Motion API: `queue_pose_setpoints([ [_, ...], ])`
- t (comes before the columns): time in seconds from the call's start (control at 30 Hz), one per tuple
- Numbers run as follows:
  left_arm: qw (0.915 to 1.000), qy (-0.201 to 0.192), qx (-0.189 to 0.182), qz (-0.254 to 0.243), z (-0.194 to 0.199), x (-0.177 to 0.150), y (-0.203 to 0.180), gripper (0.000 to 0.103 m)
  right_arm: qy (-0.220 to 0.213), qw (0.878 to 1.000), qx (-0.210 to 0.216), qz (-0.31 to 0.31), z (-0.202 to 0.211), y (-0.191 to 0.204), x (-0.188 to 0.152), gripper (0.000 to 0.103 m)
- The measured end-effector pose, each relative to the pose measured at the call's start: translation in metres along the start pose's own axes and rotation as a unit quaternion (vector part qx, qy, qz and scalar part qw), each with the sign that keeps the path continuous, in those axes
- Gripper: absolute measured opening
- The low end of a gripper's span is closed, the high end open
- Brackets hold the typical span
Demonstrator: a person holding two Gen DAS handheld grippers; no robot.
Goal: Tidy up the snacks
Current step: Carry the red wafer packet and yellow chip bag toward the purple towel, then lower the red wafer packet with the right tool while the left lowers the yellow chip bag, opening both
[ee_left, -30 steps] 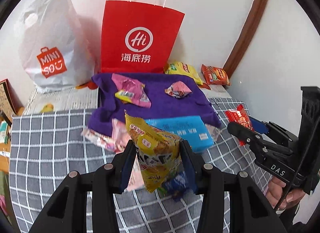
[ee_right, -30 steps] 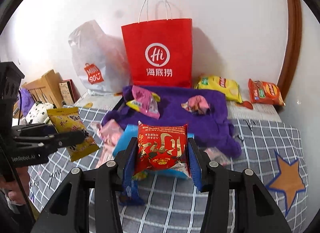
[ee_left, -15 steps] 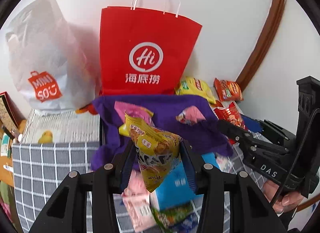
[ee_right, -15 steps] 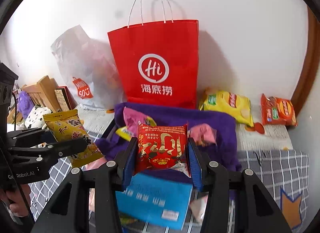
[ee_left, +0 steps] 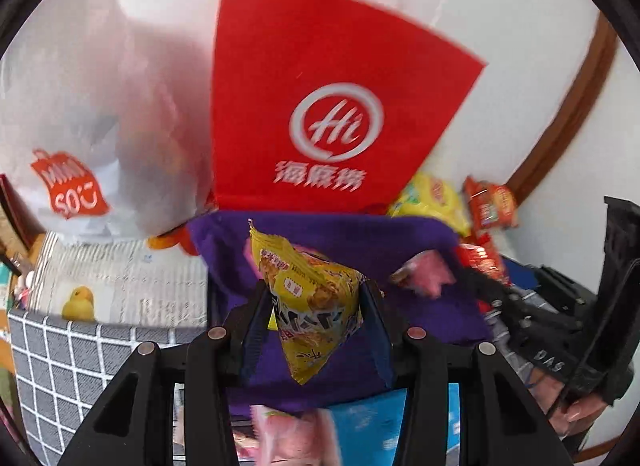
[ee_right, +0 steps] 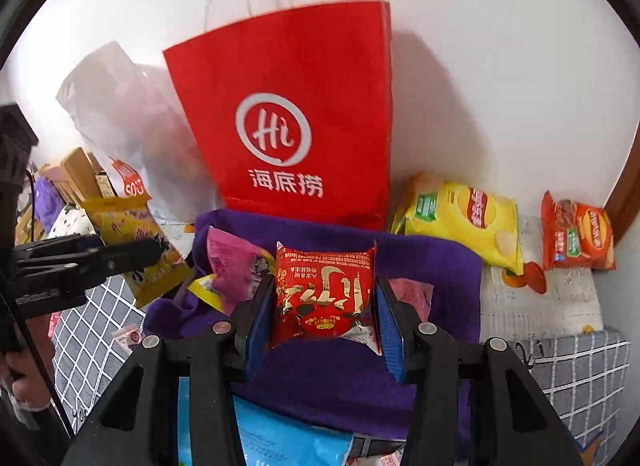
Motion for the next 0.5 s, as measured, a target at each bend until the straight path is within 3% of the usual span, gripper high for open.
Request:
queue_pose_setpoints([
  [0.17,0.9998,0.008,-0.003,0.016,-0.006,0.004,0.017,0.043,0.037,0.999,-0.009,0.01,-0.018,-0.017,-0.01,0.048],
  [0.27,0.9996,0.006,0.005,0.028,-0.008,0.008,0.027,0.043,0.036,0.999,-0.023,0.012,-0.016,-0.032,-0.012,0.048],
  [0.5,0.999,0.032,0.009,0.028,-0.026,0.005,0.029,0.043,0.073,0.997,0.0,0.006,-0.024,-0.054,-0.023,0.048],
])
Point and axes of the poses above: each gripper's, at about its wrist camera, not at the fingertips, and z roughly against the way its jaws point, y to its left, x to its top, the point moved 1 cm from there along -z, roughly the way its jaws point, and after that the axes turned 10 degrees about z, right-handed, at the moved point
